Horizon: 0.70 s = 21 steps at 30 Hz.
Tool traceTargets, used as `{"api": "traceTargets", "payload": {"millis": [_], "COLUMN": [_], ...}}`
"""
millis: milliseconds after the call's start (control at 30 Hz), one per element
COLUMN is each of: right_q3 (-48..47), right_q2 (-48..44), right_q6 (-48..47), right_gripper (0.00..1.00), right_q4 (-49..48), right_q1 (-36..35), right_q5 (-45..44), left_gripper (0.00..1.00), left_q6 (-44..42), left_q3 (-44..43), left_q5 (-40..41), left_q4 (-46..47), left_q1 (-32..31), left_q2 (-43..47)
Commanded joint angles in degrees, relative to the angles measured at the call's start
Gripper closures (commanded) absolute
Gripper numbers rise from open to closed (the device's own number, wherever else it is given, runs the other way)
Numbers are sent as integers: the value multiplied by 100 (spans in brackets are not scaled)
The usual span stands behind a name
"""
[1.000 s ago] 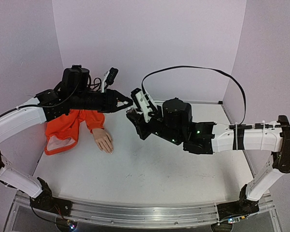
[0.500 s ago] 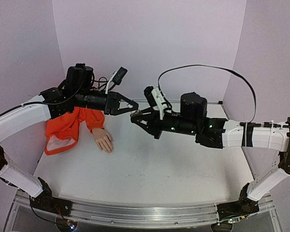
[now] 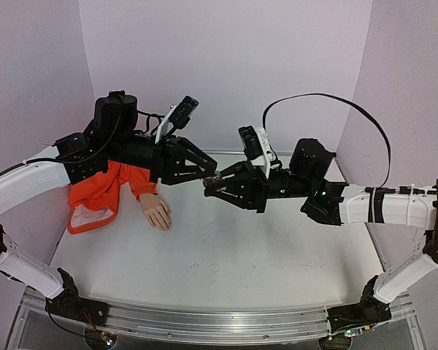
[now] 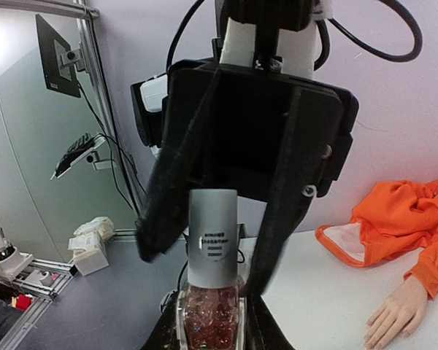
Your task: Paint the nails
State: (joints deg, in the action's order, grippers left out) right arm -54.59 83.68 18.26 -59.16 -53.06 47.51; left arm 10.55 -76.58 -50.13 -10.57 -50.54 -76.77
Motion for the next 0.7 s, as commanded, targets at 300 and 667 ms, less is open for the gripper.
{"api": "traceTargets", "payload": {"millis": [300,667], "right_q3": [-864,-1534], "right_q2": [29,677], "right_q6": [-1052,-1459], "right_gripper": [100,100], "right_q4": [1466,1955], "right_q1": [-168,-832], "right_q5": [-3962,-5277], "left_gripper": [16,39], "left_q6": [1634,2019], "left_q3": [331,348], "left_q5": [2447,2500], "left_q4": [-734,-589], "left_q1": [816,823], "left_q2": [702,423]}}
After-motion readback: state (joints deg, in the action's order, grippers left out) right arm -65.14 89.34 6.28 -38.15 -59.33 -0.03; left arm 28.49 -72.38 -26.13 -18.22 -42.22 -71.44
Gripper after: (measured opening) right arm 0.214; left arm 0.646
